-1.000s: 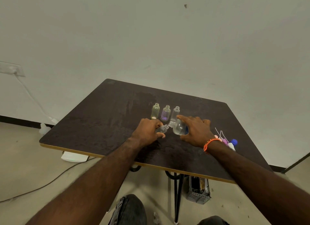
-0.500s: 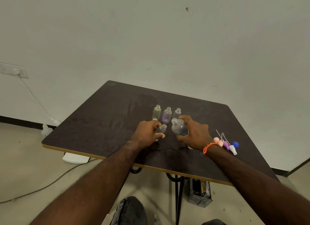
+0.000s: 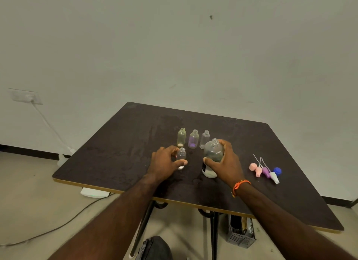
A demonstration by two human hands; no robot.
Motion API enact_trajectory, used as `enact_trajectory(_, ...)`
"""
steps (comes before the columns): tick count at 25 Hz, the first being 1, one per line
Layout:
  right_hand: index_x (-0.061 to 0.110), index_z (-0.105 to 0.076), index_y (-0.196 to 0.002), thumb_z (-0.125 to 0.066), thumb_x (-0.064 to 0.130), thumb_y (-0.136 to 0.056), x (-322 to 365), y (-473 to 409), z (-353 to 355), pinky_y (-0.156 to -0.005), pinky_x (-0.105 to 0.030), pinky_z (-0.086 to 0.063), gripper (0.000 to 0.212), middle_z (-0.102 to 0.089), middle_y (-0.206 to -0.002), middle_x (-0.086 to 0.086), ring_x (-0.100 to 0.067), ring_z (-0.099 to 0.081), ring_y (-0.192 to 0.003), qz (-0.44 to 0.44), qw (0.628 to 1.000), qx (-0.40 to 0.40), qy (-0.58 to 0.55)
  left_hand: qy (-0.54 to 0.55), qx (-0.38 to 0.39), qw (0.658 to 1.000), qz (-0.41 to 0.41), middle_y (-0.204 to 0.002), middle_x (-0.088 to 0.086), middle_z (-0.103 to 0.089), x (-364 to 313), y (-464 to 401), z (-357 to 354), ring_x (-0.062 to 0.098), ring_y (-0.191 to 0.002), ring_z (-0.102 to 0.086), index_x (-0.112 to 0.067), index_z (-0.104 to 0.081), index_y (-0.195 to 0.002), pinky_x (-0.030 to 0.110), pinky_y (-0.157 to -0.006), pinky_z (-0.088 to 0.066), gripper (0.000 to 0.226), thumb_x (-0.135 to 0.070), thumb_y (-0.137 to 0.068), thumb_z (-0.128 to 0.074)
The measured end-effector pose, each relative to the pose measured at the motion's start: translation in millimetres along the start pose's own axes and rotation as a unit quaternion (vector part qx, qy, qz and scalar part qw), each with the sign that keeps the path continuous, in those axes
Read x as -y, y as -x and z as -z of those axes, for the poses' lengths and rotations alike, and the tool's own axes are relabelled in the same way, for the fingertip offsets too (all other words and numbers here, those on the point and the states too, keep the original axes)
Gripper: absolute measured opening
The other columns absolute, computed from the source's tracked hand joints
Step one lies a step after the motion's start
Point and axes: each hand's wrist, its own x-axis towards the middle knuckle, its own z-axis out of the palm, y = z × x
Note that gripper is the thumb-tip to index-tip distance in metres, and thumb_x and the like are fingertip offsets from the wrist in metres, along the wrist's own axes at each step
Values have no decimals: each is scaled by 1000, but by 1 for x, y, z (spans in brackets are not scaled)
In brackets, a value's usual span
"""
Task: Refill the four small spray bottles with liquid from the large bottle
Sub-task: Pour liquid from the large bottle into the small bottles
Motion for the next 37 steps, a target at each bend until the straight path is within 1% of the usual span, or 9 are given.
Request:
enact_trajectory(4,30,-40,-136,-87,34,-73,-10,5,3,-91,-24,-47,78,-57,-120,11,-10,-59,-104,-10,999,-10,-49,-8,-3,1000,9,-102,-16,-76,2,-2,-4,7,-101,-68,-32,-75,-111,48,-96,-55,56,-70,-68,-76)
enact_trajectory(10,37,-37,-137,-84,39,-75,-17,9,1,-96,-29,-49,78,-59,-124,13,-10,-61,-109,3,998,-6,-62,-43,-8,999,4,-109,-15,-76,8,-5,-3,9,-108,-67,-31,-73,-118,50,-101,-53,48,-60,-79,-79)
enact_trajectory(13,44,-39,-132,-85,39,-73,-18,11,1,-91,-29,-49,75,-58,-117,19,-8,-61,-104,10,998,-17,-59,-84,-30,996,21,-116,-10,-74,16,-19,1,15,-116,-64,-28,-69,-125,44,-105,-44,46,-54,-88,-77)
enact_trajectory(16,49,-39,-129,-85,42,-71,-20,8,0,-87,-28,-49,74,-59,-114,22,-5,-62,-101,10,998,-25,-56,-100,-46,993,44,-121,-7,-73,24,-42,5,20,-121,-60,-27,-64,-131,47,-105,-36,45,-48,-93,-75)
enact_trajectory(22,55,-37,-129,-85,49,-68,-32,1,-3,-91,-26,-49,79,-54,-113,38,9,-58,-101,17,998,-20,-57,-122,-54,987,88,-121,-3,-73,42,-95,13,24,-122,-61,-25,-64,-132,48,-106,-37,45,-43,-92,-77)
enact_trajectory(26,54,-36,-132,-84,51,-69,-35,0,-5,-94,-26,-49,79,-54,-116,36,7,-57,-104,17,998,-19,-58,-93,-40,991,92,-128,-3,-72,54,-108,11,25,-128,-60,-26,-61,-138,52,-109,-35,57,-46,-88,-80)
enact_trajectory(30,52,-37,-132,-85,49,-69,-33,1,-3,-94,-26,-49,80,-55,-118,34,9,-57,-105,15,998,-13,-61,-118,-77,988,57,-166,3,-36,50,-93,17,26,-155,-25,-24,-37,-159,59,-121,-22,94,-57,-82,-81)
enact_trajectory(33,48,-37,-134,-85,47,-70,-31,2,-3,-94,-26,-48,80,-56,-122,27,1,-57,-109,12,998,-11,-62,-171,-136,975,-29,-174,3,-14,31,-90,23,25,-160,-4,-32,-53,-146,60,-121,-16,77,-71,-82,-73)
enact_trajectory(37,53,-36,-130,-85,47,-69,-31,3,-2,-90,-20,-45,78,-55,-117,32,8,-57,-104,13,997,-12,-69,-256,-68,964,-38,-176,5,5,8,-109,18,27,-160,17,-36,-67,-130,59,-122,-7,66,-81,-81,-64)
